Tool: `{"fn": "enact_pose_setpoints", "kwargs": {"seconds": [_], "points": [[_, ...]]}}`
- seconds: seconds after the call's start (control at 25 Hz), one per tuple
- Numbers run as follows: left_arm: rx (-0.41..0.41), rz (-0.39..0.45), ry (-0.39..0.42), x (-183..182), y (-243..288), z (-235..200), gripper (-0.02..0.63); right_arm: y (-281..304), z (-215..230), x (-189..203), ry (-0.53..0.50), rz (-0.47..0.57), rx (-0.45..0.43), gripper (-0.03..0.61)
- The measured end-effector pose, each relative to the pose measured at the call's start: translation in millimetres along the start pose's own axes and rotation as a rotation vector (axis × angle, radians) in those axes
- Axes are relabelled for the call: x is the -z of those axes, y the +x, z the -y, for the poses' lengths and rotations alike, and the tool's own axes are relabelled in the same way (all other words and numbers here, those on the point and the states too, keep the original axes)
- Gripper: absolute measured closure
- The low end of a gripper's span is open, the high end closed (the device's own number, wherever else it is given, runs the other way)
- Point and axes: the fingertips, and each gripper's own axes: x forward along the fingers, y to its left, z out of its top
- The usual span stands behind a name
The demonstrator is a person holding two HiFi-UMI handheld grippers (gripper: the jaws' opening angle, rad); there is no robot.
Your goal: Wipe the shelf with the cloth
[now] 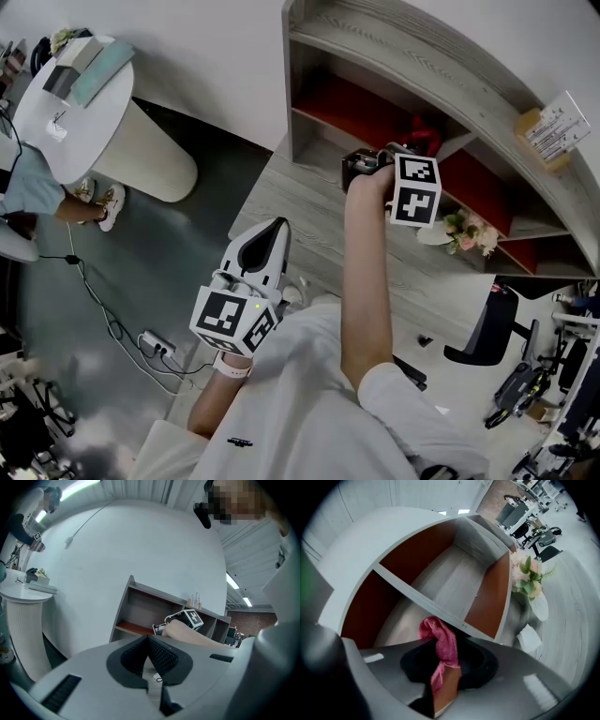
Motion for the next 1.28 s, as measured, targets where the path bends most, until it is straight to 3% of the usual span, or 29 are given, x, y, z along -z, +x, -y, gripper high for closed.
{"fn": "enact_pose_setpoints", "kwargs": {"seconds": [0.16, 0.44, 0.64, 0.88, 1.12, 1.28], "points": [[0.004, 0.000, -0.008, 5, 0, 5, 0.607, -18, -6, -10, -0.020, 0.016, -0.051, 0.485], [0.018, 0.015, -0.008, 2, 2, 13, 0.607, -40, -61, -42, -0.033, 0.069, -0.234, 0.485], [0.036, 0.024, -0.026, 4, 1, 16, 0.607, -69, -78, -46, -0.085, 0.044, -0.366, 0.485], [0.053, 0.041, -0.037, 5, -1, 18, 0.607, -110, -97, -37, -0.246, -0.064, -0.615, 0.485], [0.053, 0.067, -0.037, 2, -13, 17, 0.607, -151, -99, -44, -0.491, -0.106, -0.856, 0.483], [0.054, 0.082, -0.028, -2, -24, 14, 0.607, -173, -83, -50, -0.665, -0.128, -0.906, 0.483]]}}
